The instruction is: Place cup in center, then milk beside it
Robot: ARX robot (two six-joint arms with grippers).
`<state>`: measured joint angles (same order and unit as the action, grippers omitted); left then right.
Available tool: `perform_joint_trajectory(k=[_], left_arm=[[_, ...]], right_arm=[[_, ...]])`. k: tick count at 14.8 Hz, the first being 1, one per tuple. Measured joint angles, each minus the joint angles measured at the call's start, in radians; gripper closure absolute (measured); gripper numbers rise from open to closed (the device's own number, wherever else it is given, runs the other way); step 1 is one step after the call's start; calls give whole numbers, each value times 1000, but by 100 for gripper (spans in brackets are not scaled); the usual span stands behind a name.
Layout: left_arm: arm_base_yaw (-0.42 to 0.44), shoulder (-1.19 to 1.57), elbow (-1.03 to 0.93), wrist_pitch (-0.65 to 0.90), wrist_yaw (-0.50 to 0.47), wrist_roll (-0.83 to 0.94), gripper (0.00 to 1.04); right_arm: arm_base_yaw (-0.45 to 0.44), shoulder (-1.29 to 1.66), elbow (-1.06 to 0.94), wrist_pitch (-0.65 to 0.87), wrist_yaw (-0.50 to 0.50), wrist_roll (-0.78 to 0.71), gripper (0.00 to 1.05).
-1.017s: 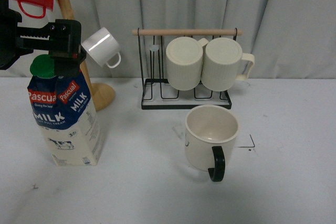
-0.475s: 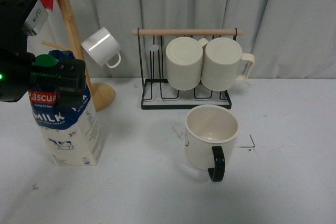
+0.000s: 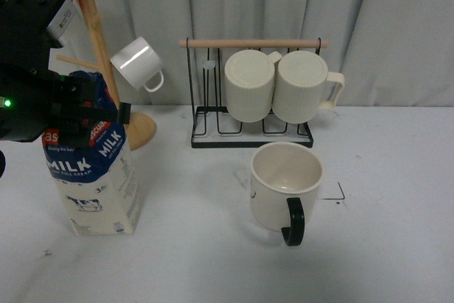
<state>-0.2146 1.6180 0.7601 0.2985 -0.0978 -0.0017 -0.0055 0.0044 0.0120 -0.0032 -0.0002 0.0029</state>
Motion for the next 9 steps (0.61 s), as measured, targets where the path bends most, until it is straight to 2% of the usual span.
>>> perform_joint_trajectory(k=[3, 5, 9], left_arm=[[-93, -59, 24, -47, -19, -13, 85], [-181, -63, 76, -36, -72, -13, 85], [-273, 76, 116, -8, -113, -44, 85]], right_arm=[[0, 0, 0, 0, 0, 0, 6], [0, 0, 0, 0, 0, 0, 6], [0, 0, 0, 0, 0, 0, 6]])
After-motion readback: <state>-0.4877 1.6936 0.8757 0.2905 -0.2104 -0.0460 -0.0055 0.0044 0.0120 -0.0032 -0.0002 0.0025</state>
